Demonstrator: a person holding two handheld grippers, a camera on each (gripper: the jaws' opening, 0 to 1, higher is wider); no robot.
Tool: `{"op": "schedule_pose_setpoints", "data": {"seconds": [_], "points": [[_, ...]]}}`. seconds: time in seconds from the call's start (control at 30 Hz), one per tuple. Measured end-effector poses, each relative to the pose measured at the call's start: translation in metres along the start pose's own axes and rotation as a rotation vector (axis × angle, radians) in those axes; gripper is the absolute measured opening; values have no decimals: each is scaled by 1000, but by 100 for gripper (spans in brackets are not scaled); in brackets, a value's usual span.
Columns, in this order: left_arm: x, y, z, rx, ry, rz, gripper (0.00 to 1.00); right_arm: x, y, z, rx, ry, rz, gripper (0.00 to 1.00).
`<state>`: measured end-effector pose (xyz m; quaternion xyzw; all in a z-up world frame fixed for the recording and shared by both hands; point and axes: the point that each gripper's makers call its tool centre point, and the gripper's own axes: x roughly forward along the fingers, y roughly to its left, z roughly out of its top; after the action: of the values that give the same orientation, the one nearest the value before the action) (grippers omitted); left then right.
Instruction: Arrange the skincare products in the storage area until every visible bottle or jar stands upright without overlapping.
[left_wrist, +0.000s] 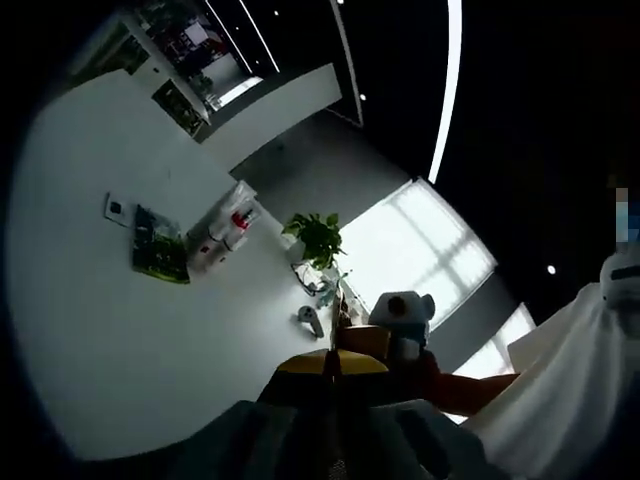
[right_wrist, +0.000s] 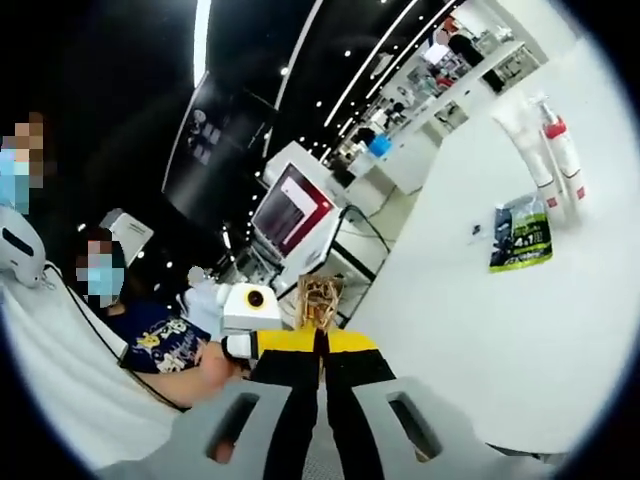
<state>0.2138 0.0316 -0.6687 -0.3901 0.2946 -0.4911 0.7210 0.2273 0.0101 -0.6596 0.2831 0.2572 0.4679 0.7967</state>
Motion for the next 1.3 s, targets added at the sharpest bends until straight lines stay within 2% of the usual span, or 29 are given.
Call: {"op": "schedule_pose_setpoints", "data": {"seconds": [0.1,0.17,0.27,0.3,0.37,0.4,0.47,0.5,0.57,0.6,0.63,0.73,0.83,0.87,1.03,1.3], "points": [[-1,1,3,-16,-14,0,0,-3,-5,0,-34,-2,-27,4],[-4,3,6,-32,-33,7,0,-8,-16,-1,-120,5,-93,7],[-4,5,6,-44,-34,13,0,-11,-17,-9,-168,47,-121,11],[-3,6,6,-43,-32,14,0,-12,-22,-11,-203,61,-150,13],[-2,7,3,-35,-17,25,0,-17,-32,-8,-268,47,-217,17],[-1,8,3,-31,-16,30,0,-18,-34,-9,-270,44,-231,17],[-1,7,2,-33,-14,25,0,-25,-48,-11,-321,67,-307,14],[-2,8,3,-31,-17,27,0,-25,-50,-9,-338,62,-322,14],[-3,9,4,-33,-24,30,0,-25,-54,-7,-404,70,-357,17],[-4,10,6,-36,-30,33,0,-27,-59,-6,-484,96,-397,18],[-4,11,7,-36,-36,38,0,-28,-62,-7,-523,110,-416,19],[-5,11,8,-39,-44,40,0,-33,-73,-14,-608,166,-470,19],[-5,11,7,-36,-42,43,0,-29,-76,-18,-638,187,-475,19],[-5,12,7,-33,-39,47,0,-29,-78,-15,-686,181,-494,19],[-4,14,6,-32,-39,57,0,-29,-94,-25,-743,247,-551,14],[-2,16,4,-29,-28,67,1,-31,-95,-27,-768,261,-563,14]]}}
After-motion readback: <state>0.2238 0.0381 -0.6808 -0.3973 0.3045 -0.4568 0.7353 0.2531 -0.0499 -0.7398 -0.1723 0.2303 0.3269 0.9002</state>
